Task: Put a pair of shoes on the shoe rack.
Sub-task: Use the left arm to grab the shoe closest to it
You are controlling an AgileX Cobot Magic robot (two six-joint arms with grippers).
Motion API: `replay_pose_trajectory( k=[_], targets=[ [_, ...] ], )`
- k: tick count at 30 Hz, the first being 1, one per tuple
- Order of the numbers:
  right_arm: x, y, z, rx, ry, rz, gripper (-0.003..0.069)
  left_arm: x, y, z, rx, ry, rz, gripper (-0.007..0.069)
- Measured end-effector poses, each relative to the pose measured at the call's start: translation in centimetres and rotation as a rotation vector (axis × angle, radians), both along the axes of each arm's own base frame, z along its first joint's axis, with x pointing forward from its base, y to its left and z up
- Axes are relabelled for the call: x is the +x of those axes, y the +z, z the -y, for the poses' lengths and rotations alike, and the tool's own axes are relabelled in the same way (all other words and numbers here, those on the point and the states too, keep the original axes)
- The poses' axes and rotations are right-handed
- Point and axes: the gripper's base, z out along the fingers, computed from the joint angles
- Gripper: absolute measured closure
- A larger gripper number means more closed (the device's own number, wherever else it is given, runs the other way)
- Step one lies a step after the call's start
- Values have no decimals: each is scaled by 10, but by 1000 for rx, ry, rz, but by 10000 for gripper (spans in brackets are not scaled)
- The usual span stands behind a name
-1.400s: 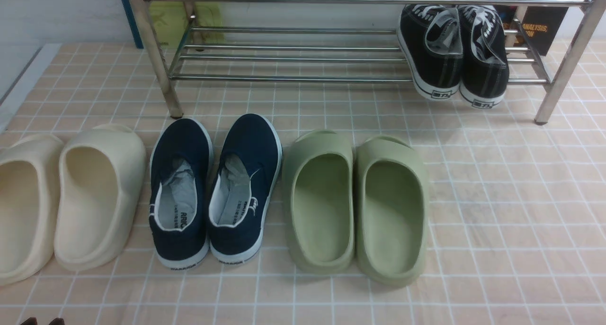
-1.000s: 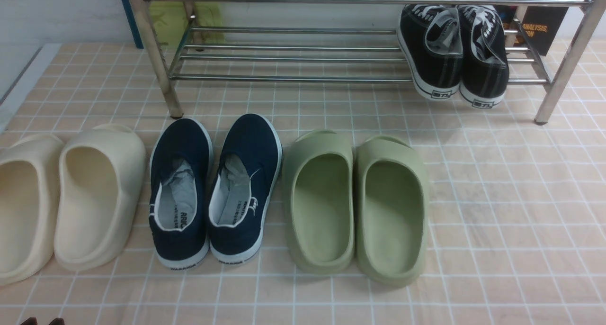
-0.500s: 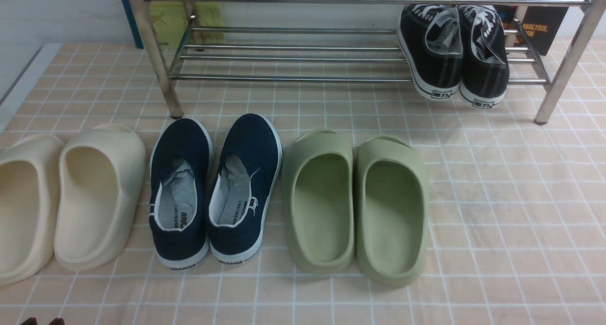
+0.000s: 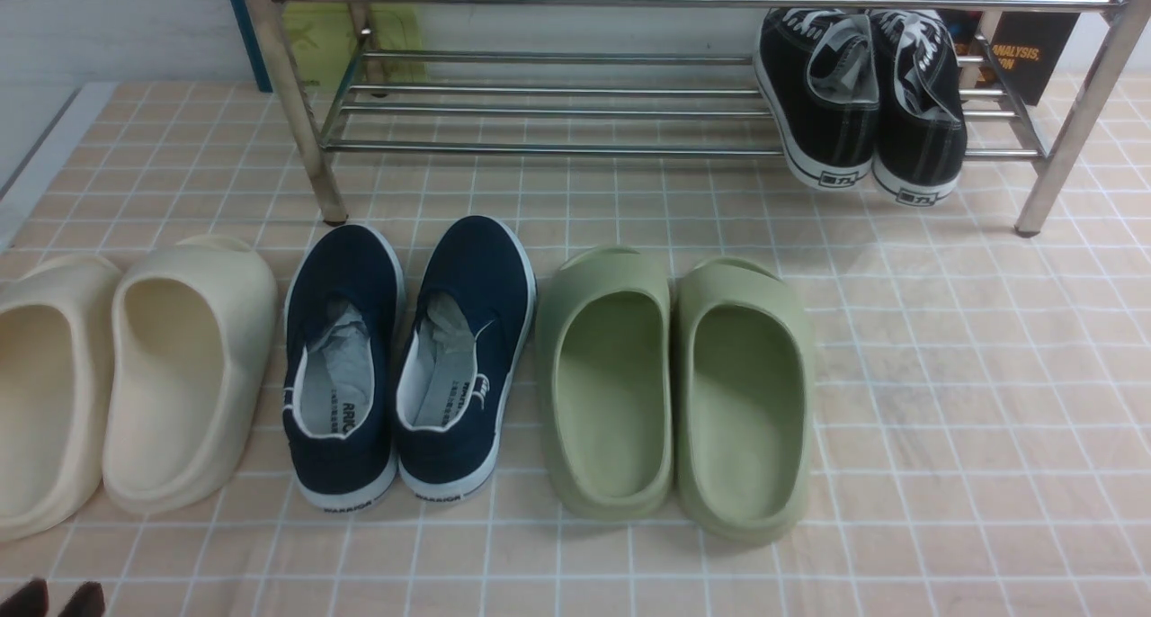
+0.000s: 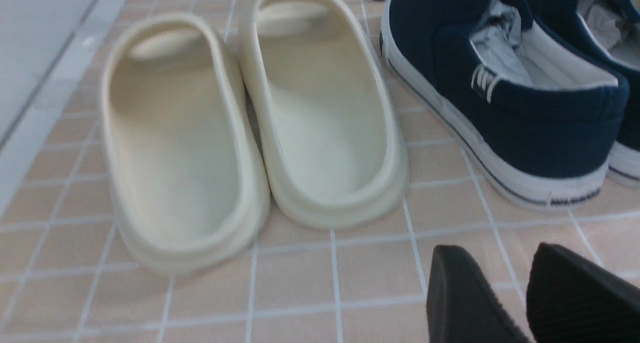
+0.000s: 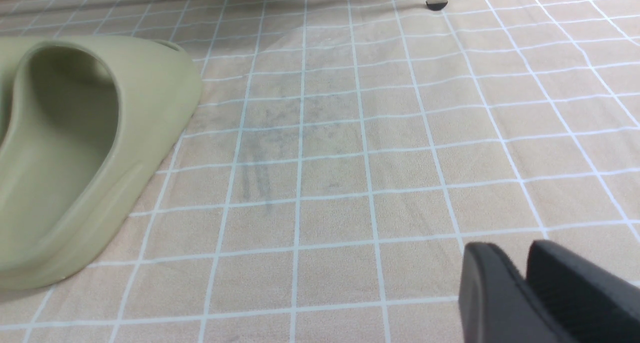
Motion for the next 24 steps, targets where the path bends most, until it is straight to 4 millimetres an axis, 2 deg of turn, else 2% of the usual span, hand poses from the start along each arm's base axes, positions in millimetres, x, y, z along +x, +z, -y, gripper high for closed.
replay_pose_trajectory(
  k=[5, 8, 9, 10, 14, 17, 20, 21, 24],
  targets=[
    [0, 0, 0, 0, 0, 0, 529, 0, 25, 4, 28, -41, 273, 385],
    [0, 0, 0, 0, 0, 0, 524, -5, 46, 8, 11, -83, 515, 385],
    [0, 0, 0, 0, 0, 0, 524, -6, 47, 8, 8, -86, 528, 385],
    [0, 0, 0, 0, 0, 0, 524, -10, 57, 9, -54, -112, 641, 385],
    [0, 0, 0, 0, 0, 0, 524, -24, 76, 8, -295, -187, 865, 386],
    [0, 0, 0, 0, 0, 0, 522, -29, 90, 6, -412, -212, 907, 403],
    [0, 0, 0, 0, 0, 0, 515, -36, 123, 4, -432, -186, 854, 461],
    [0, 0, 0, 0, 0, 0, 515, -38, 136, 3, -416, -166, 822, 485],
    [0, 0, 0, 0, 0, 0, 513, -24, 154, 2, -365, -85, 575, 573]
  ],
)
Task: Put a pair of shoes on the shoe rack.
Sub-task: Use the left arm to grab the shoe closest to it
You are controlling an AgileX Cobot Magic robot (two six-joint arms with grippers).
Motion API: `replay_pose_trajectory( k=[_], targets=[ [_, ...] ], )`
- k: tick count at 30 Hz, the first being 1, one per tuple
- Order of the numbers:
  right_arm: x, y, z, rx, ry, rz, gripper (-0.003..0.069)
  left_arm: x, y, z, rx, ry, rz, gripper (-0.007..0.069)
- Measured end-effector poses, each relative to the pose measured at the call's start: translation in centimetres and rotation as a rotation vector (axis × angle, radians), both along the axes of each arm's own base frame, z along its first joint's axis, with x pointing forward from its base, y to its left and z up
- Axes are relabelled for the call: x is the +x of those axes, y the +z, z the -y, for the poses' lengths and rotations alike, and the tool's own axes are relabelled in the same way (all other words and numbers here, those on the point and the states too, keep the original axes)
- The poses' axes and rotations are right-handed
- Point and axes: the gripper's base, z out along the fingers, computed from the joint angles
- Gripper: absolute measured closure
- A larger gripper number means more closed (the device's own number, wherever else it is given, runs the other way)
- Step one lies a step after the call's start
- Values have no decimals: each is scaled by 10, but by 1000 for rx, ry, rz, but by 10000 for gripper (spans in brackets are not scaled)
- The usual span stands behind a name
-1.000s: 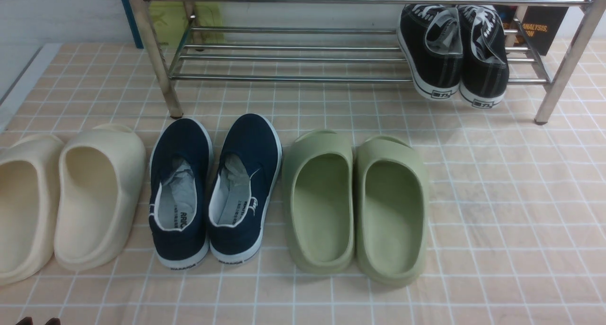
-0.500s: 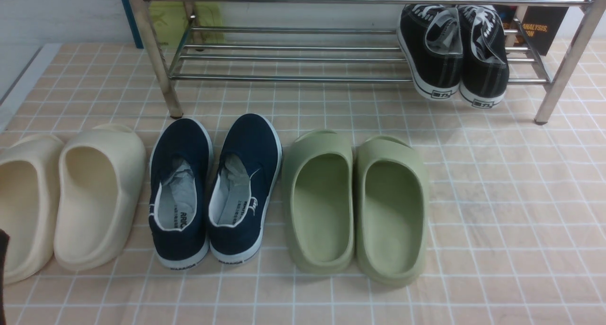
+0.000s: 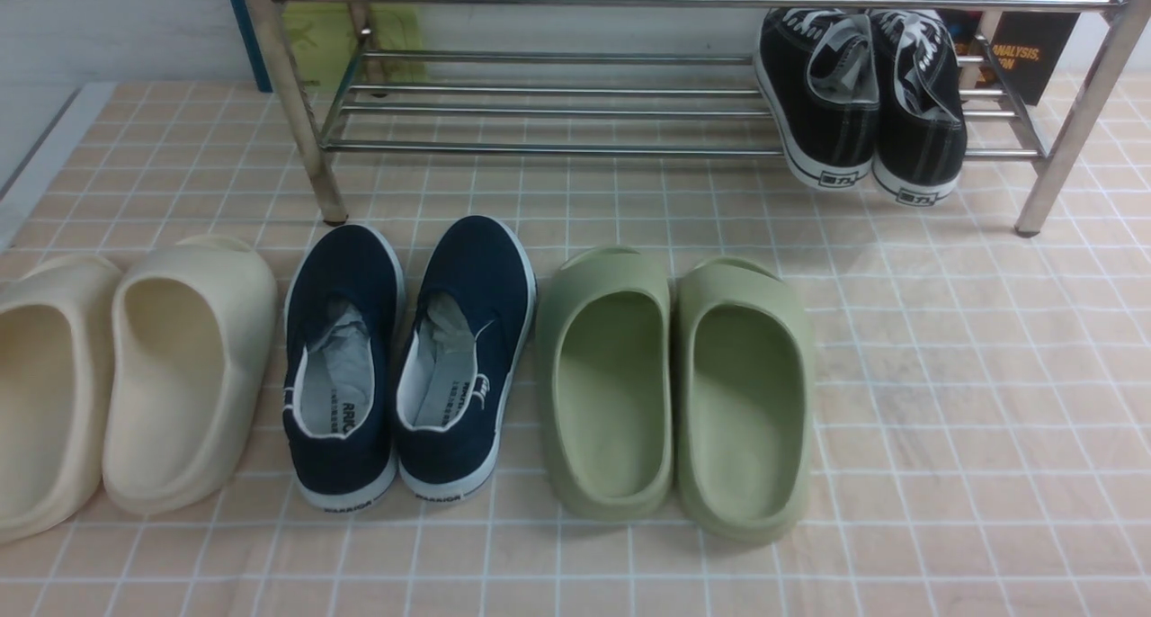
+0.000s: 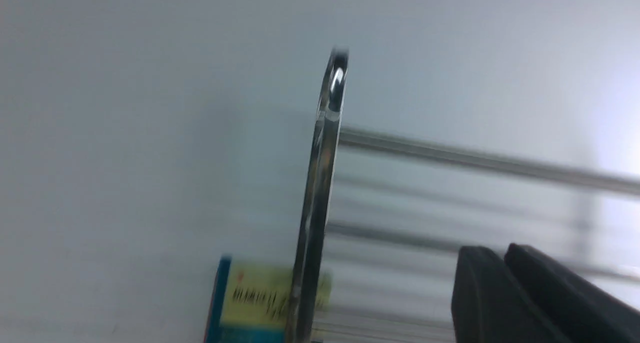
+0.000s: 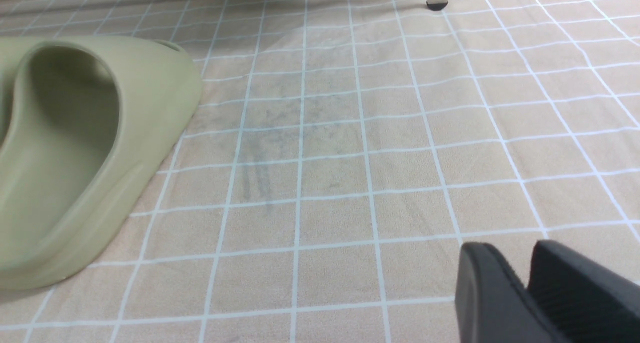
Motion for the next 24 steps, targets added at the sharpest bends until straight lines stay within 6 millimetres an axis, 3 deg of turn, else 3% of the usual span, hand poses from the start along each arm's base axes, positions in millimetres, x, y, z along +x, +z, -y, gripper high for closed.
replay_pose_trajectory(
  k=[1, 3, 6, 10, 11, 16, 17, 21, 24],
  targets=[
    [0, 0, 0, 0, 0, 0, 513, 3, -2, 0, 1, 1, -29, 578],
    [0, 0, 0, 0, 0, 0, 513, 24, 2, 1, 18, 14, -261, 617],
    [0, 0, 0, 0, 0, 0, 513, 55, -9, 2, 36, 22, -515, 622],
    [0, 0, 0, 0, 0, 0, 509, 95, -35, 5, 54, 24, -774, 622],
    [0, 0, 0, 0, 0, 0, 505, 112, -48, 7, 43, 18, -876, 622],
    [0, 0, 0, 0, 0, 0, 495, 156, -73, 15, -53, -17, -1151, 606],
    [0, 0, 0, 0, 0, 0, 494, 157, -76, 15, -54, -18, -1168, 603],
    [0, 0, 0, 0, 0, 0, 487, 198, -76, 32, 68, -87, -1295, 500],
    [0, 0, 0, 0, 0, 0, 484, 223, -78, 44, 155, -118, -1326, 379]
  ],
)
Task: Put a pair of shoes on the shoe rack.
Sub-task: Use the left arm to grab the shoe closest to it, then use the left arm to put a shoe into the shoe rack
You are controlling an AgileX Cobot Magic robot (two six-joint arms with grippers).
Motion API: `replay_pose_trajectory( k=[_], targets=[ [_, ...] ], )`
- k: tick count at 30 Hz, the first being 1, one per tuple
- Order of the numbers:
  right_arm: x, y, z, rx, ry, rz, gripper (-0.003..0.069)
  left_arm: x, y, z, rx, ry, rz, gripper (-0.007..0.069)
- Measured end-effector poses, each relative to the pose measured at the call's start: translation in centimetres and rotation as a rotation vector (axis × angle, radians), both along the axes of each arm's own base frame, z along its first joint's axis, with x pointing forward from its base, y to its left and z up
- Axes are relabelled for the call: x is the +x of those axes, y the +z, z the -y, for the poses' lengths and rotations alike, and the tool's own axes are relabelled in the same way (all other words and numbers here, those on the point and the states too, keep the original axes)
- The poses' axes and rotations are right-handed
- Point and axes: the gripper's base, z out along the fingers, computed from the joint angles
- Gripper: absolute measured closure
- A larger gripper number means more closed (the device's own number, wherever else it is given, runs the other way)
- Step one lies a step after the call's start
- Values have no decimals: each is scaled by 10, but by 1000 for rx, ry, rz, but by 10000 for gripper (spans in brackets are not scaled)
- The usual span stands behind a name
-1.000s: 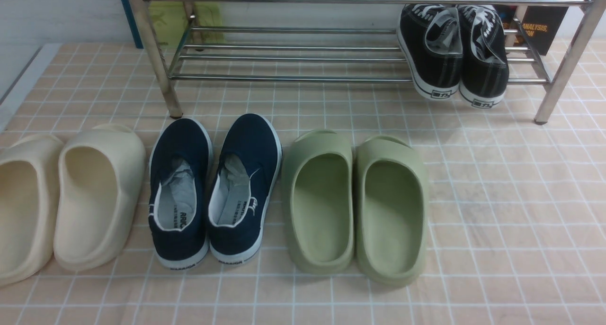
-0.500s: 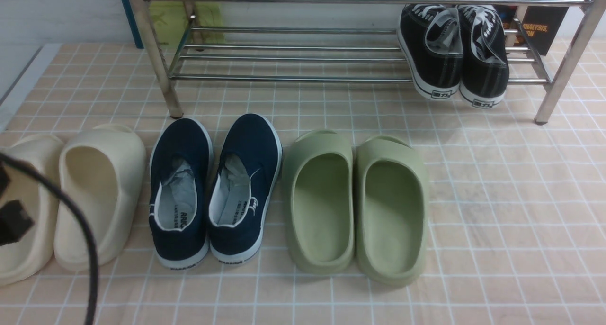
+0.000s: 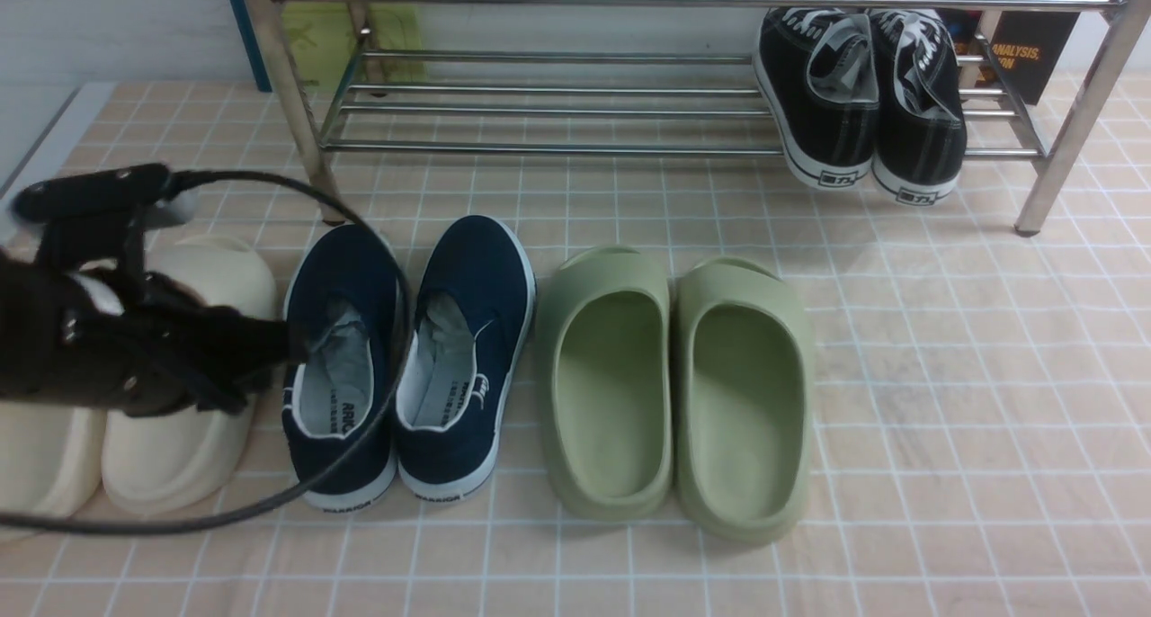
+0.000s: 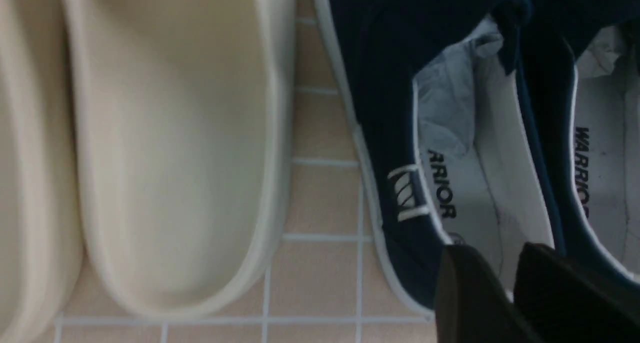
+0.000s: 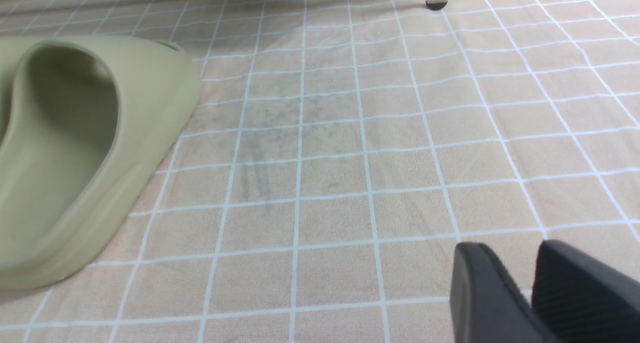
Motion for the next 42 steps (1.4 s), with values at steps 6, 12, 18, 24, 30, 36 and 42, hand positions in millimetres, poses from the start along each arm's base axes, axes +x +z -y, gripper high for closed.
replay_pose_trajectory(
  k=[6, 12, 18, 24, 30, 36, 42],
  targets=[
    [0, 0, 0, 0, 0, 0, 483, 40, -25, 9, 17, 12, -81, 131],
    [0, 0, 0, 0, 0, 0, 479, 52, -63, 10, 50, 10, -198, 144],
    [0, 0, 0, 0, 0, 0, 478, 59, -69, 11, 51, 20, -206, 540],
    [0, 0, 0, 0, 0, 0, 478, 60, -28, 9, 82, 5, -181, 585],
    [0, 0, 0, 0, 0, 0, 477, 57, 32, 6, 104, 1, -118, 585],
    [0, 0, 0, 0, 0, 0, 473, 75, 55, 12, 60, 7, -61, 587],
    [0, 0, 0, 0, 0, 0, 473, 137, 32, 28, -15, 21, -25, 587]
  ],
)
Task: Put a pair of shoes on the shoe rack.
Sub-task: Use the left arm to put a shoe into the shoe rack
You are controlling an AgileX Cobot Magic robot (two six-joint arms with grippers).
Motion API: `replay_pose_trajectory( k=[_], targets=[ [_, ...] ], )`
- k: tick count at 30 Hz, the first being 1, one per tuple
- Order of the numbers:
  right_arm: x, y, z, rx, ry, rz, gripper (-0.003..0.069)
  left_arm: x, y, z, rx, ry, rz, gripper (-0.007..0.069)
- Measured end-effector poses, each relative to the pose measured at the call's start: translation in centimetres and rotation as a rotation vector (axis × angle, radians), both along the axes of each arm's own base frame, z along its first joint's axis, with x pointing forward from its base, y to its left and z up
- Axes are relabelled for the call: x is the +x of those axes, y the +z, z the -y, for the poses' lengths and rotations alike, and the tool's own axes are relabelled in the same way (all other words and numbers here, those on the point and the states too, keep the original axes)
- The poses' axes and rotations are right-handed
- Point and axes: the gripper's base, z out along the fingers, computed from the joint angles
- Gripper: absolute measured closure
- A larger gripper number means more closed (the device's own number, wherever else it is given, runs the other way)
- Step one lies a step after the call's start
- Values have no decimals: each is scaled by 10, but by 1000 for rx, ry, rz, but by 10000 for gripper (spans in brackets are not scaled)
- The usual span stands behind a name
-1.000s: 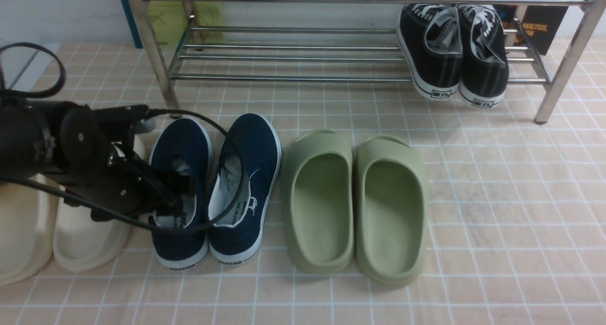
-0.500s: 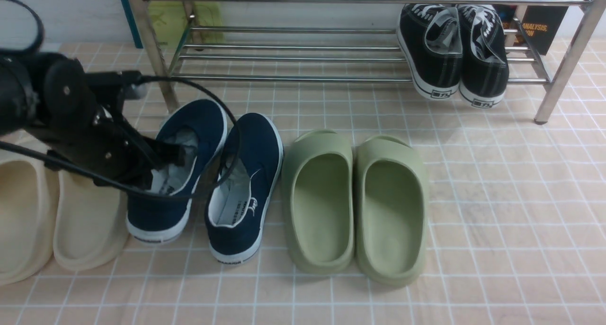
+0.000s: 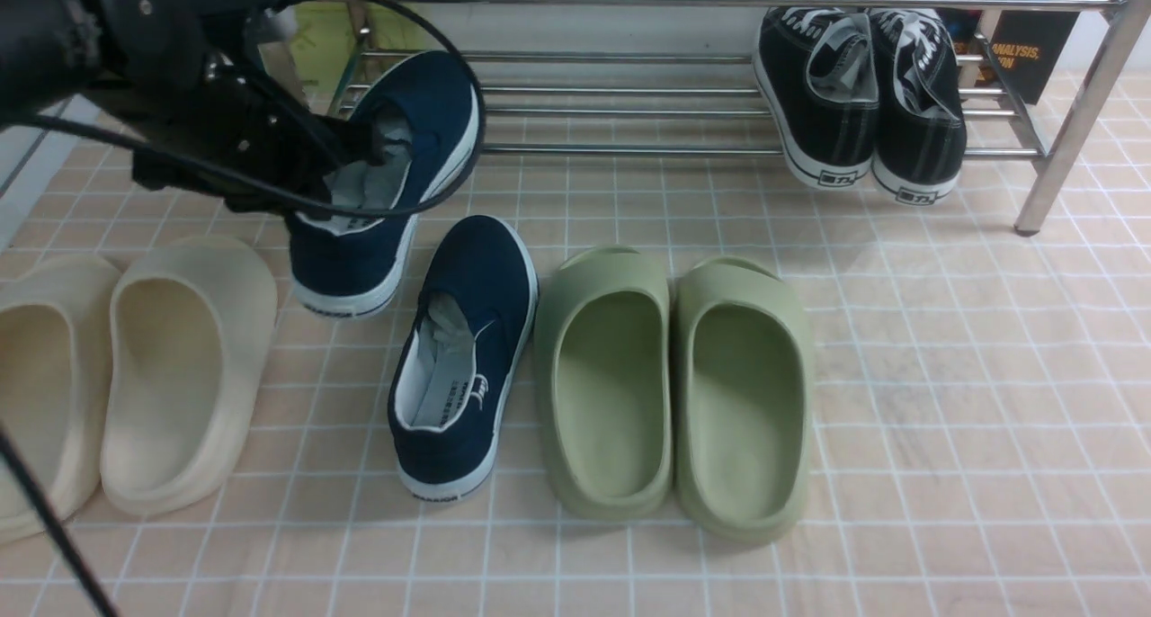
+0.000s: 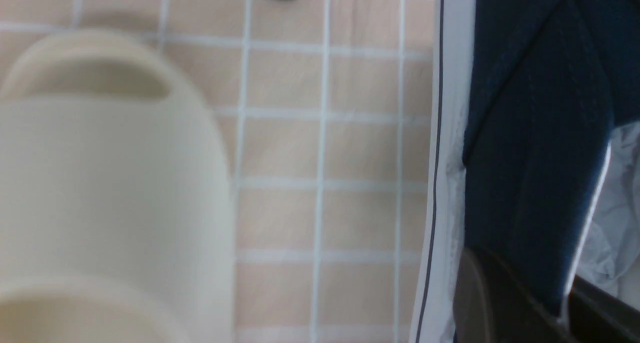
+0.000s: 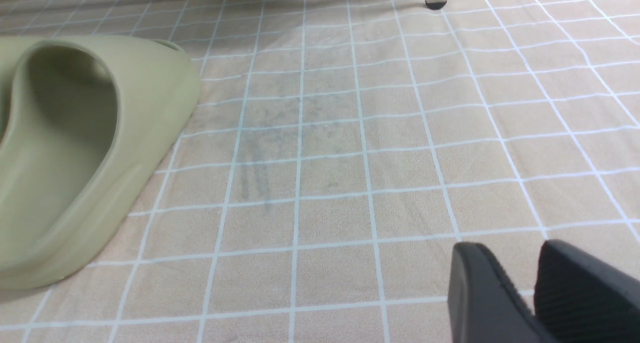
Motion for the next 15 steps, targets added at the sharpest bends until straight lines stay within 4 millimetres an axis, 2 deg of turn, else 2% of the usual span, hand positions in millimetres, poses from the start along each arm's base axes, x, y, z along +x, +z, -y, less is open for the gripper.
replay_pose_trajectory(
  k=[1, 5, 6, 7, 9, 15],
  targets=[
    [0, 0, 0, 0, 0, 0, 473, 3, -4, 1, 0, 0, -6, 587],
    [0, 0, 0, 0, 0, 0, 466, 51, -15, 10, -19, 4, 46, 587],
    [0, 0, 0, 0, 0, 0, 466, 54, -12, 10, -21, 4, 58, 587],
    [0, 0, 0, 0, 0, 0, 463, 71, -17, 13, -27, 6, 84, 587],
    [0, 0, 0, 0, 0, 0, 461, 88, -16, 17, -35, 6, 125, 587],
    [0, 0, 0, 0, 0, 0, 459, 128, -30, 27, -55, 4, 187, 587]
  ],
)
